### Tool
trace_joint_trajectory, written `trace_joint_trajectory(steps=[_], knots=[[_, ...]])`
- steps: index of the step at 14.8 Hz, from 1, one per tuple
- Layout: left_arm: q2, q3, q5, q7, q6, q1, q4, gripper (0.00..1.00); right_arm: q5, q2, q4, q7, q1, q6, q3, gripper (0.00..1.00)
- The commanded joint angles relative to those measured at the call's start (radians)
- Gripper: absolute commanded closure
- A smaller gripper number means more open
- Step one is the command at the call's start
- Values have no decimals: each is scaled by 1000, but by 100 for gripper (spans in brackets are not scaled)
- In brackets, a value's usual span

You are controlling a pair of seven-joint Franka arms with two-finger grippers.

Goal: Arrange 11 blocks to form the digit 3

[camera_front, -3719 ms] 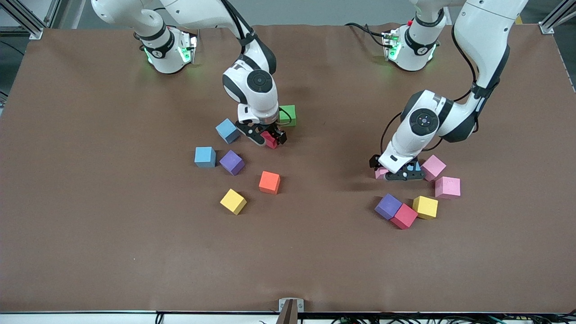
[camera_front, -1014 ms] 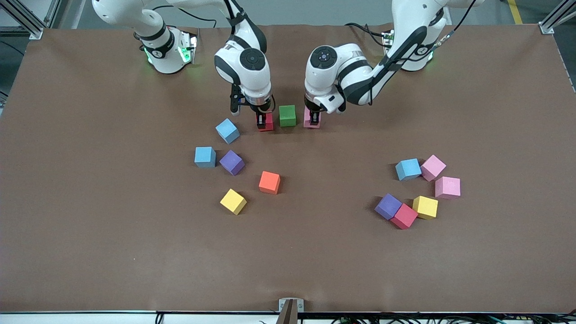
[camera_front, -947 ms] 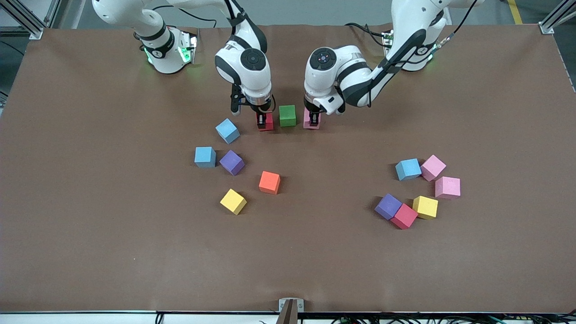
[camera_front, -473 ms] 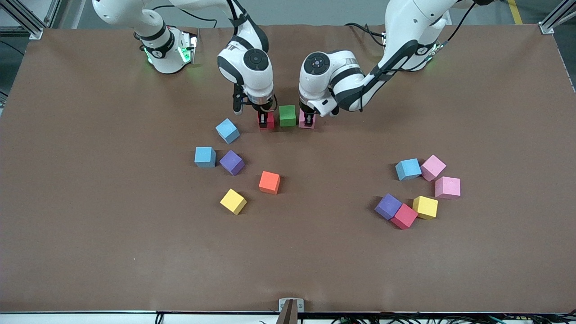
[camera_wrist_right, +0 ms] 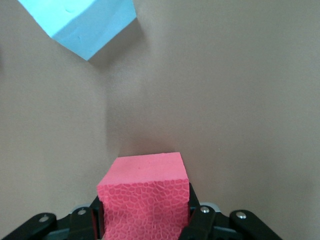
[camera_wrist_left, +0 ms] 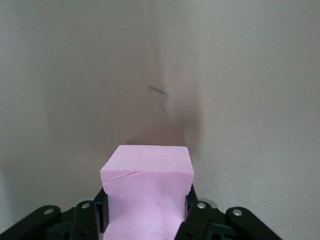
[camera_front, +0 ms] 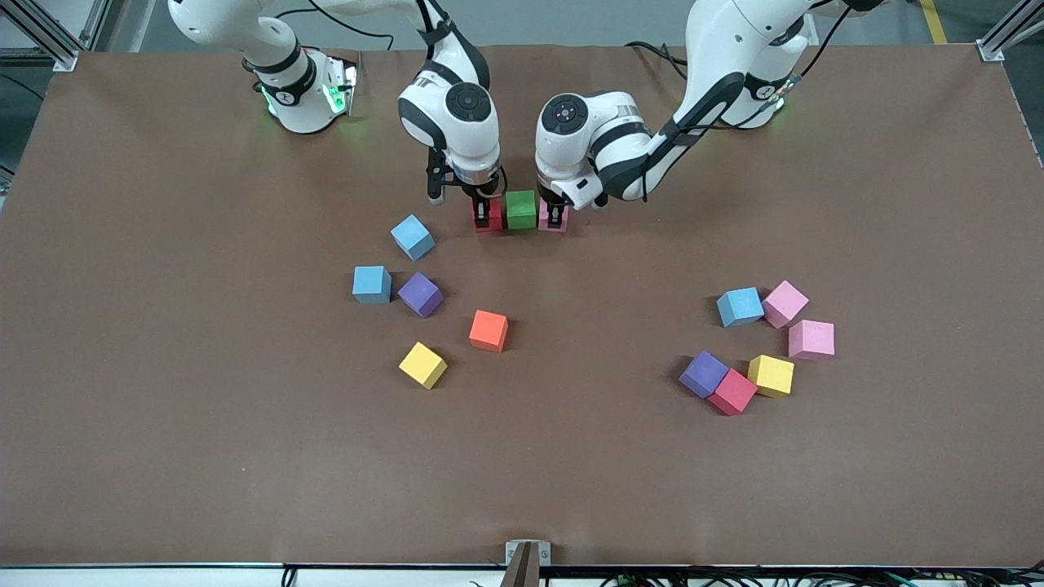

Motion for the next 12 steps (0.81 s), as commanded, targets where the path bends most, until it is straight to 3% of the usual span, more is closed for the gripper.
trace_joint_trajectory(steps=[1,5,6,7,10,11,12], knots=[[19,2,48,-174,-8,-17,26,51,-4,8,-1,32,18,19,-7,100],[27,2,49,-174,-8,-28,37,48,-4,8,-1,37,17,28,-7,100],[27,2,49,-174,-8,-28,35,43,-4,8,-1,38,17,28,-7,100],[27,2,54,-168,-8,-28,35,32,-4,8,1,38,17,30,-7,100],[26,2,68,-168,-8,-26,31,30,-4,10,5,38,17,28,-7,100],[27,2,69,-168,-8,-25,29,23,-4,10,5,38,17,28,-7,100],[26,2,69,-165,-9,-25,31,10,-4,10,5,38,17,28,-7,100]])
